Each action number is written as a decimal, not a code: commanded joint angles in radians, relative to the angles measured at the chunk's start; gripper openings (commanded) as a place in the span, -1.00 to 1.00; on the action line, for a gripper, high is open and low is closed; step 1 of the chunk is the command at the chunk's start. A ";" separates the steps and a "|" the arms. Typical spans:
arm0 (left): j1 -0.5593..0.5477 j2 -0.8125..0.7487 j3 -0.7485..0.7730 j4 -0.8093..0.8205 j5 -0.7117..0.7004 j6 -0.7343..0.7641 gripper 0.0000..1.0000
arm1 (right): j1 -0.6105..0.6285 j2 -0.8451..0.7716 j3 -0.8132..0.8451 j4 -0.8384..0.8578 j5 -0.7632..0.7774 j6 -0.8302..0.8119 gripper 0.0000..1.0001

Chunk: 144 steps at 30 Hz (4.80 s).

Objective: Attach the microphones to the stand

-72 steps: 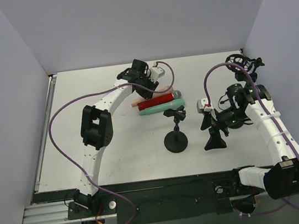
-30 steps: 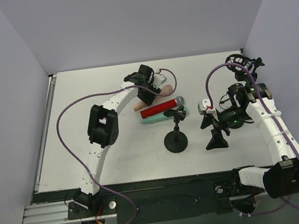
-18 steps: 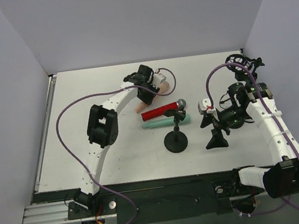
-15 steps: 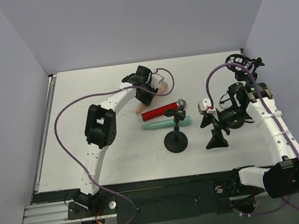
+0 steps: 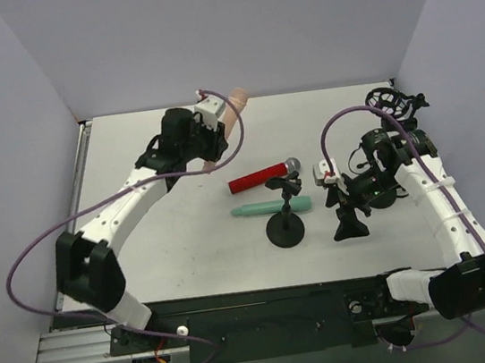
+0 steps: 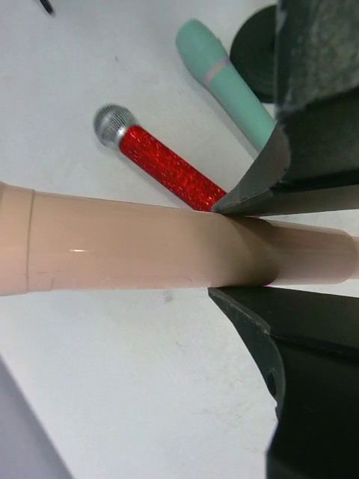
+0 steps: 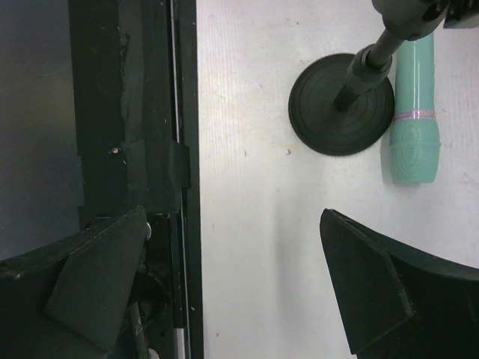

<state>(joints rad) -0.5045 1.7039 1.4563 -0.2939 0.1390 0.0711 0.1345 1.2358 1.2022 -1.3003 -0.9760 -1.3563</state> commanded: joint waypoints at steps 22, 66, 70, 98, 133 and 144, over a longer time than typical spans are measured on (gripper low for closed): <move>-0.072 -0.741 -0.824 0.760 0.393 -0.323 -1.00 | 0.228 0.143 0.539 0.021 0.241 0.431 0.91; -0.161 -0.748 -0.968 0.964 0.318 -0.337 -1.00 | 0.293 0.275 0.458 0.121 0.122 0.201 0.86; -0.166 -0.737 -0.970 0.984 0.313 -0.340 -1.00 | 0.298 0.277 0.456 0.130 0.119 0.212 0.72; -0.220 -0.517 -0.959 1.225 0.323 -0.344 -1.00 | 0.251 0.223 0.369 0.159 0.026 0.249 0.16; -0.221 -0.396 -0.929 1.328 0.390 -0.290 -1.00 | 0.244 0.205 0.297 0.282 -0.047 0.396 -0.86; -0.235 -0.363 -0.912 1.362 0.379 -0.278 -1.00 | 0.243 0.200 0.258 0.351 -0.050 0.476 -0.04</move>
<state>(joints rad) -0.7238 1.3403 0.4923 0.9920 0.4911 -0.2241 0.3725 1.4422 1.4799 -0.9661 -0.9791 -0.9176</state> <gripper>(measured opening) 0.455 0.476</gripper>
